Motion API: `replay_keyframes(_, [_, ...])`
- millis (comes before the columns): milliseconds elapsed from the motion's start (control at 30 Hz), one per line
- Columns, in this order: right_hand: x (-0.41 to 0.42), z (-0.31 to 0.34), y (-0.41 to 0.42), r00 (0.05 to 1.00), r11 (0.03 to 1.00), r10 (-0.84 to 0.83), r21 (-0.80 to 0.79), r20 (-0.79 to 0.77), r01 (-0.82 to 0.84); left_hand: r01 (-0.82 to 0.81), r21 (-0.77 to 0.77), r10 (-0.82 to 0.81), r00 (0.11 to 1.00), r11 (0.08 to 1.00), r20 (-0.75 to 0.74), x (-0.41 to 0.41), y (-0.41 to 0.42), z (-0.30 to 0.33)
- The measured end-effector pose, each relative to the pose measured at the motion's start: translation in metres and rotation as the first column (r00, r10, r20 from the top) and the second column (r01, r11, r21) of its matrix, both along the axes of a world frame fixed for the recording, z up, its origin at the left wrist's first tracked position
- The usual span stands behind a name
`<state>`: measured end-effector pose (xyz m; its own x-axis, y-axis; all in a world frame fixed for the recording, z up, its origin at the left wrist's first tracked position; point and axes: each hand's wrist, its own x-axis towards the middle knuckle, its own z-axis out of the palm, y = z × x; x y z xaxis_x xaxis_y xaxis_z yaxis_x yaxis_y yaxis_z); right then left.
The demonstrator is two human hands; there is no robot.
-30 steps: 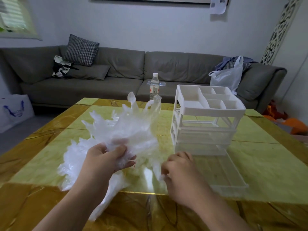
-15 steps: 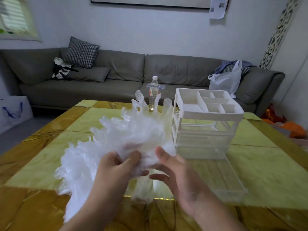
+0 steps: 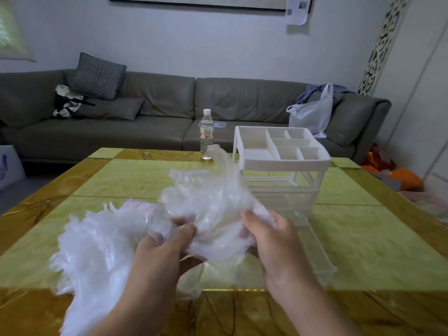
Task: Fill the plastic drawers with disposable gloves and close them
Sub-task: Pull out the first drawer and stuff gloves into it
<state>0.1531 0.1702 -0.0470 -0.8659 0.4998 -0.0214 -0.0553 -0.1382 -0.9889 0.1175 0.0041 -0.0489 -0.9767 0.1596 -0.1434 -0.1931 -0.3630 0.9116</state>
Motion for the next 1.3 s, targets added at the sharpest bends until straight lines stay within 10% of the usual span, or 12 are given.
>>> replay_keyframes(167, [0.006,-0.004,0.014,0.998,0.967,0.046,-0.251,0.037,-0.035,-0.120,0.019,0.121,0.989,0.993,-0.085,0.008,0.033,-0.005])
replay_keyframes(300, [-0.001,-0.004,0.069,0.974,0.960,-0.205,0.214,0.094,0.182,0.022,-0.037,-0.026,0.992,0.999,-0.123,0.010,0.050,-0.011])
replay_keyframes(467, [-0.001,-0.004,0.137,0.911,0.764,-0.199,0.639,0.361,-0.086,-0.133,-0.350,0.068,0.979,0.927,-0.191,-0.005,0.059,-0.031])
replay_keyframes(567, [-0.003,-0.016,0.152,0.865,0.624,-0.194,0.739,0.463,-0.255,-0.343,-0.544,-0.050,0.812,0.766,-0.582,-0.004,0.063,-0.032])
replay_keyframes(667, [-0.010,-0.019,0.152,0.864,0.497,-0.186,0.803,0.468,-0.328,-0.373,-0.633,-0.454,0.464,0.678,-0.760,-0.003,0.083,-0.022])
replay_keyframes(767, [-0.017,-0.025,0.151,0.854,0.402,-0.183,0.830,0.486,-0.386,-0.369,-0.786,-0.750,0.274,0.495,-0.601,-0.016,0.119,-0.026])
replay_keyframes(967, [-0.018,-0.029,0.147,0.838,0.220,-0.263,0.876,0.477,-0.430,-0.169,-0.976,-0.813,0.582,-0.135,0.012,-0.049,0.152,-0.049])
replay_keyframes(1300, [-0.017,-0.036,0.149,0.817,0.276,-0.379,0.896,0.435,-0.349,0.050,-0.975,-0.778,0.595,-0.215,0.202,-0.059,0.173,-0.054])
